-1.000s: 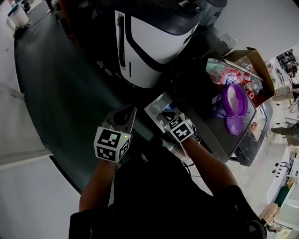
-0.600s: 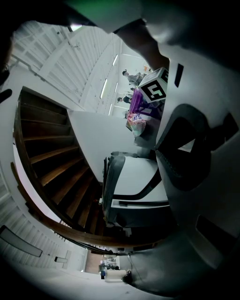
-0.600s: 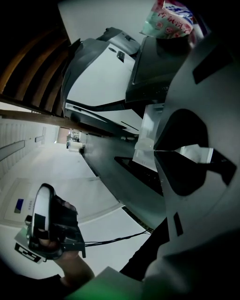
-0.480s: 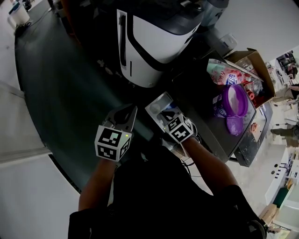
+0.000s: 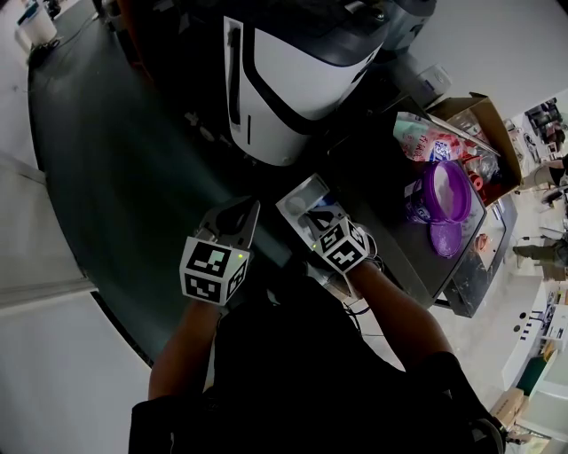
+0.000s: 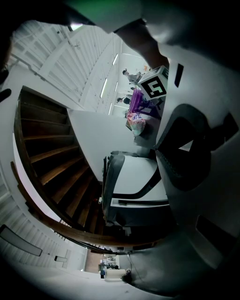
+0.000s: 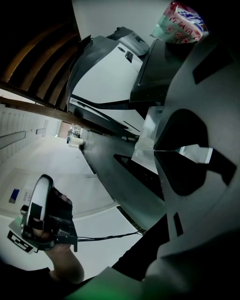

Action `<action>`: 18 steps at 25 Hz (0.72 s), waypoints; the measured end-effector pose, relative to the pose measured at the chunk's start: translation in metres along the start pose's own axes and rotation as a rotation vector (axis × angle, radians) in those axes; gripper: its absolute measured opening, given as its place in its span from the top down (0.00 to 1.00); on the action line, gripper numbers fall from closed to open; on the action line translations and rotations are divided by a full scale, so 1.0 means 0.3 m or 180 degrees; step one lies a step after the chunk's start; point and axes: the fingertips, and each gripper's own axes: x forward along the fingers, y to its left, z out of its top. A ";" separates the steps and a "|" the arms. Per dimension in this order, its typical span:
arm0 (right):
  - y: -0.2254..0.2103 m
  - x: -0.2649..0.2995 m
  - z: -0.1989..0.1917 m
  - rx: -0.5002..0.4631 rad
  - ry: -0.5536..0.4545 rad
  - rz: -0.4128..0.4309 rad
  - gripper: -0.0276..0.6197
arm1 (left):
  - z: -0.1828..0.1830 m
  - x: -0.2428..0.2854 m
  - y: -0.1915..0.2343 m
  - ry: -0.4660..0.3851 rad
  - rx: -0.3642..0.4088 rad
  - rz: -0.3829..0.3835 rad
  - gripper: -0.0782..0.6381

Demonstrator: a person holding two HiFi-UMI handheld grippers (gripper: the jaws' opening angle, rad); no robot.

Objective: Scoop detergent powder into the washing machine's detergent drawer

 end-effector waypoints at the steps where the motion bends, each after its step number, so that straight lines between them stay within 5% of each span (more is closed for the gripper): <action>1: 0.001 -0.001 0.001 -0.0008 0.0000 -0.0002 0.93 | -0.001 0.000 -0.001 0.0000 -0.0001 -0.0001 0.88; 18: 0.016 -0.002 0.014 -0.0456 0.0050 -0.0158 0.93 | -0.010 -0.010 0.006 0.0007 0.0006 -0.0011 0.88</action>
